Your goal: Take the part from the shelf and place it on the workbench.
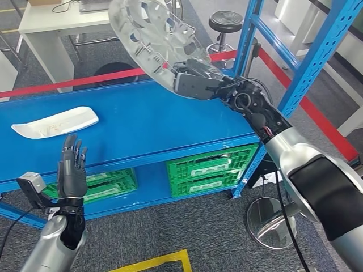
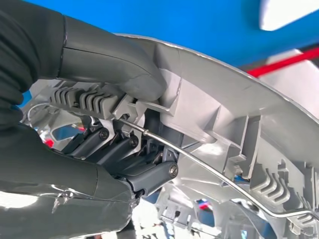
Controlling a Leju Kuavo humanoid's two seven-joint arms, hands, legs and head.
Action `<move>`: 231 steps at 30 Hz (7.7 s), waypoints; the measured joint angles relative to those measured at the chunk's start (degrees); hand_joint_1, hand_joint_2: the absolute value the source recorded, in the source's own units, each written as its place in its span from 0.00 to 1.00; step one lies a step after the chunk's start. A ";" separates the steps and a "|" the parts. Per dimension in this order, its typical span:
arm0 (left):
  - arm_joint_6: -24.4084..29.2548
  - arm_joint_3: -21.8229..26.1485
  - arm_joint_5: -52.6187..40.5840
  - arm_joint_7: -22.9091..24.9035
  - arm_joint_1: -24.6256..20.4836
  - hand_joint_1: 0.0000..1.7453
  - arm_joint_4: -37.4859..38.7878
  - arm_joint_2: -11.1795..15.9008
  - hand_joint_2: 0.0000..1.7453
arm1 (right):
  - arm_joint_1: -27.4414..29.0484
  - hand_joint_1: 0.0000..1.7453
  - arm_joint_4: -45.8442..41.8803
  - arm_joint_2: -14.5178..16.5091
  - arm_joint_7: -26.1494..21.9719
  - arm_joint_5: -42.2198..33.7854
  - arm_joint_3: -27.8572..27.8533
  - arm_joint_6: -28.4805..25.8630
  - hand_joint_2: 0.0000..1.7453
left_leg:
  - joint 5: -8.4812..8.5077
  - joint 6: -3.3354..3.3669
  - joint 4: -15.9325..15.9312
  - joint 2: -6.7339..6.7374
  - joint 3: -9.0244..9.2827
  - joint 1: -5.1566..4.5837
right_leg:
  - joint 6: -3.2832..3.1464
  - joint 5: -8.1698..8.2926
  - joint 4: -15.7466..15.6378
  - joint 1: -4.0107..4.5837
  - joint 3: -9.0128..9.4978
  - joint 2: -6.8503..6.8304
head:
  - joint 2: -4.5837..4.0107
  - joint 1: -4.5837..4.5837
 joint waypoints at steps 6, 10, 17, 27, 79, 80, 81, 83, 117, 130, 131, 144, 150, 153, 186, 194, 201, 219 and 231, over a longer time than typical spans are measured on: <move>0.32 -0.02 -0.25 -0.03 0.06 0.00 0.03 -0.13 1.00 | 0.04 1.00 -6.11 0.38 1.81 -1.35 0.51 0.16 1.00 | 0.00 0.00 0.00 0.01 0.00 0.00 | 0.00 0.00 0.01 0.00 -0.01 0.00 | 0.00 -0.01; 0.62 -0.03 -0.34 -0.03 0.09 0.00 0.03 -0.21 1.00 | 0.68 1.00 -9.64 0.44 2.70 -2.42 0.73 0.05 1.00 | 0.00 0.00 0.00 -0.01 -0.01 0.00 | 0.00 0.00 0.00 0.00 0.00 -0.01 | 0.00 0.00; 1.56 -0.04 -0.34 -0.03 0.30 0.00 0.03 -0.25 1.00 | 3.24 1.00 -18.62 0.44 7.70 -5.09 1.29 0.69 1.00 | 0.00 0.00 0.00 0.02 0.00 0.00 | 0.00 0.00 0.00 0.00 -0.02 0.02 | 0.00 0.00; 2.04 -0.04 -0.38 0.03 0.74 0.00 -0.02 -0.21 1.00 | 5.43 1.00 -27.39 0.44 10.83 -5.11 1.95 0.86 1.00 | 0.00 -0.01 -0.01 0.03 0.00 0.01 | -0.02 -0.02 0.00 0.01 -0.04 0.02 | 0.00 0.00; 1.69 -0.04 -2.38 0.85 3.17 0.00 -3.15 0.23 1.00 | 15.90 1.00 -47.13 -1.11 18.99 1.00 2.82 -2.78 1.00 | -0.01 -0.01 -0.01 0.03 0.00 0.00 | -0.03 -0.03 0.00 0.01 -0.04 0.02 | 0.00 0.00; 1.69 -0.04 -2.38 0.86 3.18 0.00 -3.21 0.23 1.00 | 15.90 1.00 -47.15 -1.11 18.99 1.00 2.79 -2.79 1.00 | -0.01 -0.01 -0.01 0.03 0.00 0.00 | -0.03 -0.03 0.00 0.01 -0.04 0.02 | 0.00 0.00; 1.69 -0.04 -2.38 0.89 3.18 0.00 -3.24 0.23 1.00 | 15.91 1.00 -47.18 -1.12 18.99 1.01 2.78 -2.84 1.00 | -0.01 -0.01 -0.01 0.03 0.00 0.00 | -0.03 -0.03 0.00 0.01 -0.04 0.02 | 0.00 0.00; 1.69 -0.04 -2.38 0.97 3.18 0.00 -3.30 0.23 1.00 | 15.94 1.00 -47.20 -1.13 19.06 1.16 2.76 -3.13 1.00 | -0.01 -0.01 -0.01 0.03 0.00 0.00 | -0.03 -0.03 0.00 0.01 -0.04 0.02 | 0.00 0.00; 3.56 0.18 -1.92 2.26 4.15 0.00 -6.43 1.58 1.00 | 22.87 1.00 -46.86 -3.34 19.94 -3.20 -0.54 -5.87 1.00 | -0.21 0.13 0.26 0.00 -0.13 -0.05 | 0.05 -0.08 -0.03 -0.25 -0.02 -0.01 | 0.00 -0.01; 3.92 0.74 -1.57 2.25 5.07 0.00 -7.90 2.21 1.00 | 23.65 1.00 -47.05 -6.84 21.11 -4.10 -4.98 -6.88 1.00 | 0.23 1.47 -0.02 0.35 0.11 0.38 | 1.71 -8.58 15.33 -0.64 -6.22 -0.07 | 0.00 0.94; 3.92 0.74 -1.57 2.25 5.19 0.00 -7.90 2.21 1.00 | 23.99 1.00 -47.09 -6.99 21.20 -4.07 -5.09 -6.88 1.00 | 0.22 1.45 0.05 0.34 0.10 0.42 | 1.87 -9.13 17.84 -0.80 -7.20 -0.09 | 0.00 1.03; 3.92 1.05 -1.57 2.28 5.30 0.00 -8.25 2.37 1.00 | 24.55 1.00 -47.65 -7.56 21.46 -4.04 -5.78 -6.92 1.00 | -7.21 -2.25 11.50 0.31 -5.10 1.00 | -0.69 -0.59 2.64 -1.26 -1.48 -0.02 | 0.00 0.08; 3.97 1.07 -1.56 2.28 5.20 0.00 -8.33 2.38 1.00 | 24.62 1.00 -47.67 -7.58 21.46 -3.87 -5.71 -6.88 1.00 | -7.35 -0.61 10.26 0.30 -0.54 0.33 | -1.15 1.76 2.67 -0.31 -4.37 0.04 | 0.00 -0.35; 4.16 1.09 -1.50 2.24 4.99 0.00 -8.62 2.38 1.00 | 24.60 1.00 -47.67 -7.58 21.28 -3.38 -5.77 -6.79 1.00 | -5.64 0.51 1.99 0.58 4.25 -0.55 | -0.50 3.00 2.39 -0.32 -4.84 -0.11 | 0.00 -0.23; 5.09 1.09 -1.09 2.20 4.88 0.00 -9.32 2.31 1.00 | 24.38 1.00 -47.82 -7.58 20.00 -2.83 -6.27 -4.96 1.00 | -5.75 -0.25 1.16 0.65 4.65 -0.20 | 0.39 3.49 2.24 -0.68 -5.16 -0.59 | 0.00 -0.21; 4.29 1.09 -1.09 2.20 4.99 0.00 -9.28 1.83 1.00 | 24.10 1.00 -47.82 -7.70 20.82 -2.98 -6.29 -5.02 1.00 | -1.23 1.18 0.42 0.98 0.60 0.28 | 2.00 -7.39 19.20 -0.93 -9.32 -0.56 | 0.00 0.64; 4.22 1.09 -1.08 2.12 4.88 0.00 -9.30 1.68 1.00 | 24.11 1.00 -47.97 -7.72 20.90 -2.98 -6.34 -5.08 1.00 | 1.24 -0.57 1.77 1.02 -2.76 0.03 | 1.00 -4.77 2.77 -0.47 2.65 -0.20 | 0.00 1.28; 4.08 1.09 -1.09 2.02 4.60 0.00 -9.30 1.81 1.00 | 24.11 1.00 -48.00 -7.72 21.16 -3.00 -6.26 -5.20 1.00 | -3.57 0.45 0.37 0.92 3.42 0.09 | 1.14 1.81 2.64 -0.75 -5.02 -0.40 | 0.00 -0.08; 4.13 1.09 -1.10 2.11 5.39 0.00 -9.40 1.96 1.00 | 24.07 1.00 -48.00 -7.72 21.01 -3.28 -6.16 -5.33 1.00 | 1.38 -0.26 1.20 0.92 -2.62 -0.01 | 0.97 -5.05 2.28 -0.41 3.53 -0.19 | 0.00 1.43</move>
